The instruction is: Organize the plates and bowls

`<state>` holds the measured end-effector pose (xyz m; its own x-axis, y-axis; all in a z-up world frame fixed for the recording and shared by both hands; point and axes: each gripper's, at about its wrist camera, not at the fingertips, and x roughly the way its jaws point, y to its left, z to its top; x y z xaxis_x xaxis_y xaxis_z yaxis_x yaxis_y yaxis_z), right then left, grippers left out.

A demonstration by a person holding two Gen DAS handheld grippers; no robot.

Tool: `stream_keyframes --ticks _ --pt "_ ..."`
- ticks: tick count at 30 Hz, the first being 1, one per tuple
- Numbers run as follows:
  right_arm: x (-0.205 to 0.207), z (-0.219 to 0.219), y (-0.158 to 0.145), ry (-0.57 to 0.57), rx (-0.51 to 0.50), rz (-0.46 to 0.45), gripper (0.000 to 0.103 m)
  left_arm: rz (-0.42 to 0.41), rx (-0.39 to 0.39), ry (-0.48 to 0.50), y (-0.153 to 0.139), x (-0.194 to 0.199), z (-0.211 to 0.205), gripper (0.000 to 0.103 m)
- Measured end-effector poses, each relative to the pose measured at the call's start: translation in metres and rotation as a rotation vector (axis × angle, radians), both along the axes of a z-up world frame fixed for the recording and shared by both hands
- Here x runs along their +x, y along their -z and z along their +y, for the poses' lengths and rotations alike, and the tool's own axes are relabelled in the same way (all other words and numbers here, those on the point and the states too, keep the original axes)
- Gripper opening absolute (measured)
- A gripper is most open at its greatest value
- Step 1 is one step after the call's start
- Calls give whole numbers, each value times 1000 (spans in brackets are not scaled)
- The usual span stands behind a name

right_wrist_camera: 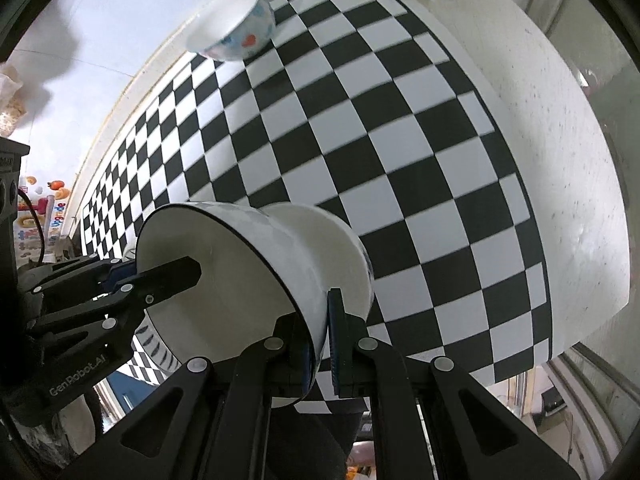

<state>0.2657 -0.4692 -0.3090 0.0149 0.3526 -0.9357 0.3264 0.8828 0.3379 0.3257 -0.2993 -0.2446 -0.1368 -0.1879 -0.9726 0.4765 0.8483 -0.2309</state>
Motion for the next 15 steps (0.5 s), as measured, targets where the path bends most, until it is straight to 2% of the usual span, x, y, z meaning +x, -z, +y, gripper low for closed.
stream_keyframes --ticks 15 --pt "5 0 33 -2 7 87 9 40 62 6 34 0 -12 13"
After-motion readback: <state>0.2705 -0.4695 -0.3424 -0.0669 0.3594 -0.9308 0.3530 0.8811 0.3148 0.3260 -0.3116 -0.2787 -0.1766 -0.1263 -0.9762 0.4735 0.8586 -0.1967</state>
